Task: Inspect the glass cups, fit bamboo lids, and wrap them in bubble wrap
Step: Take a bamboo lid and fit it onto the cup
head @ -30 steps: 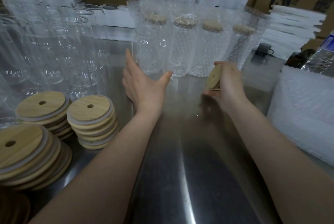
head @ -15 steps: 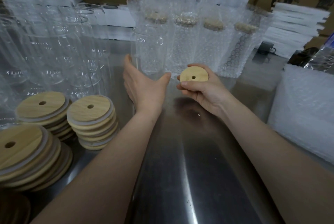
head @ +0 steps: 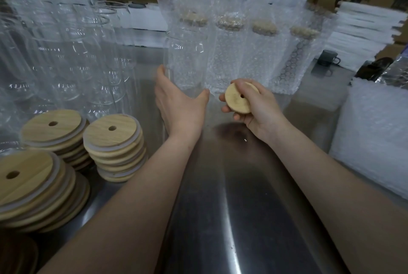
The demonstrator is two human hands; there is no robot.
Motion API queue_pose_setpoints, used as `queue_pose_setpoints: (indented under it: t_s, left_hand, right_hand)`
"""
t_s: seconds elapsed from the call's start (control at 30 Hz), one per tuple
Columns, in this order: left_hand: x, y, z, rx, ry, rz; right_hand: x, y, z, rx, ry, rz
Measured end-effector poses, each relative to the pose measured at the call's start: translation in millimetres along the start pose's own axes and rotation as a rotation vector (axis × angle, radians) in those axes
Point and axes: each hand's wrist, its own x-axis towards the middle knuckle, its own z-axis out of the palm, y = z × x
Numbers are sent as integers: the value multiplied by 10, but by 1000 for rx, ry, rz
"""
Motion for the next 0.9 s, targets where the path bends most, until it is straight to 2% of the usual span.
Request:
queue_pose_setpoints:
  t_s: [0.27, 0.4, 0.9]
  left_hand:
    - [-9, 10, -1, 4, -11, -6]
    - [-13, 12, -1, 4, -11, -8]
    - [-7, 13, 10, 4, -7, -8]
  right_hand:
    - [47, -18, -39, 331, 102, 149]
    - [71, -25, -65, 429, 108, 151]
    - [55, 29, 4, 94, 156, 64]
